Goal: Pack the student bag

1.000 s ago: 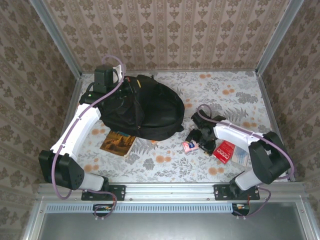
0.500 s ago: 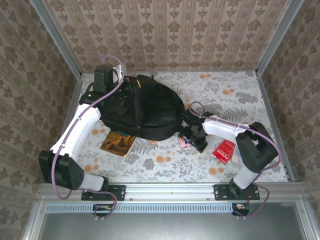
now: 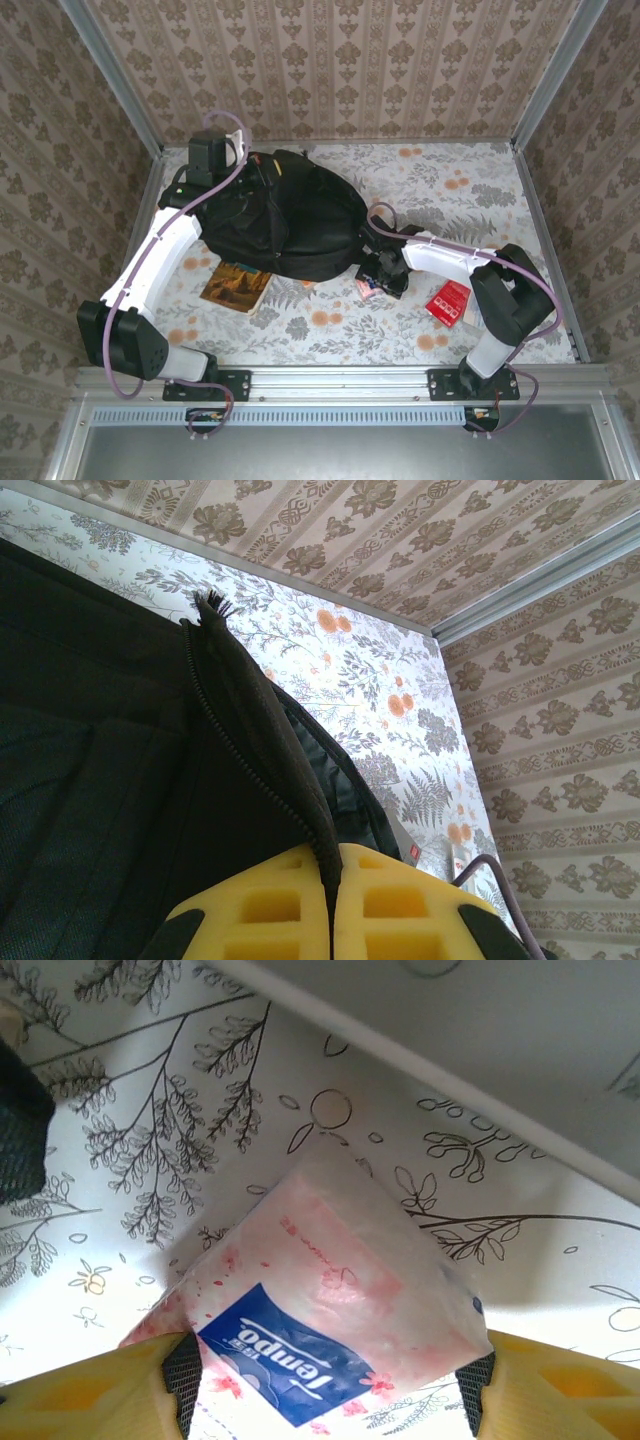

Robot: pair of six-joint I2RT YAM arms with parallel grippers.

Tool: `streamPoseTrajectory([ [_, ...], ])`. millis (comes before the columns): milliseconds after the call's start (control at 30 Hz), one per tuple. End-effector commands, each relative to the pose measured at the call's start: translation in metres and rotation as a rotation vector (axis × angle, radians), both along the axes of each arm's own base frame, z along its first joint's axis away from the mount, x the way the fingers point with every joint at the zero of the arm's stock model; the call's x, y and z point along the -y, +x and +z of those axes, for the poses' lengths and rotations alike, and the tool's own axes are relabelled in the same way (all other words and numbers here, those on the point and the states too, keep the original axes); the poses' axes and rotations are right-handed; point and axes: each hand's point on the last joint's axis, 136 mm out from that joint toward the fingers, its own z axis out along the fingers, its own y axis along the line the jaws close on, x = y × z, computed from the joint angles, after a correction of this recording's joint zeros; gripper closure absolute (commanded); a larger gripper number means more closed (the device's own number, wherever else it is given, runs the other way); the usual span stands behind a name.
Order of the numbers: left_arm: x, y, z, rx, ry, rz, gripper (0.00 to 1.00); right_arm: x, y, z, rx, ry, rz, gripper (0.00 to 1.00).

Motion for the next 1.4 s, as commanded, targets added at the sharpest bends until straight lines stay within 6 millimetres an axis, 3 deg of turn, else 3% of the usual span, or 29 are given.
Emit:
streamPoseTrajectory([
  [0, -0.001, -0.004, 0.027, 0.074, -0.026, -0.008, 1.0, 0.003, -0.022, 0.0, -0.044, -0.016, 0.159, 0.32],
  [300, -0.001, -0.003, 0.026, 0.069, -0.027, -0.007, 1.0, 0.015, -0.035, 0.043, 0.043, -0.019, 0.36, 0.3],
  [433, -0.001, -0.002, 0.025, 0.063, -0.031, -0.005, 1.0, 0.013, -0.035, 0.057, 0.054, 0.013, 0.288, 0.08],
  [533, -0.001, -0.001, 0.025, 0.061, -0.035, -0.004, 1.0, 0.002, -0.037, 0.049, 0.001, 0.088, 0.114, 0.0],
  [633, -0.001, -0.002, 0.026, 0.063, -0.036, -0.006, 1.0, -0.002, -0.035, 0.04, -0.025, 0.101, -0.047, 0.0],
  [833, -0.002, -0.003, 0.028, 0.069, -0.036, -0.003, 1.0, 0.009, -0.02, 0.037, 0.021, -0.009, -0.25, 0.0],
  [967, -0.002, -0.003, 0.029, 0.071, -0.037, -0.005, 1.0, 0.012, -0.007, 0.032, 0.031, -0.074, -0.304, 0.0],
  [1200, -0.003, -0.005, 0.032, 0.08, -0.034, -0.004, 1.0, -0.008, 0.008, 0.005, -0.008, -0.061, -0.304, 0.01],
  [1300, -0.004, -0.005, 0.032, 0.081, -0.032, -0.003, 1.0, -0.006, 0.007, -0.005, -0.018, -0.073, -0.313, 0.05],
  [1367, -0.004, -0.005, 0.032, 0.082, -0.031, -0.002, 1.0, -0.006, 0.006, -0.009, -0.012, -0.058, -0.322, 0.13],
])
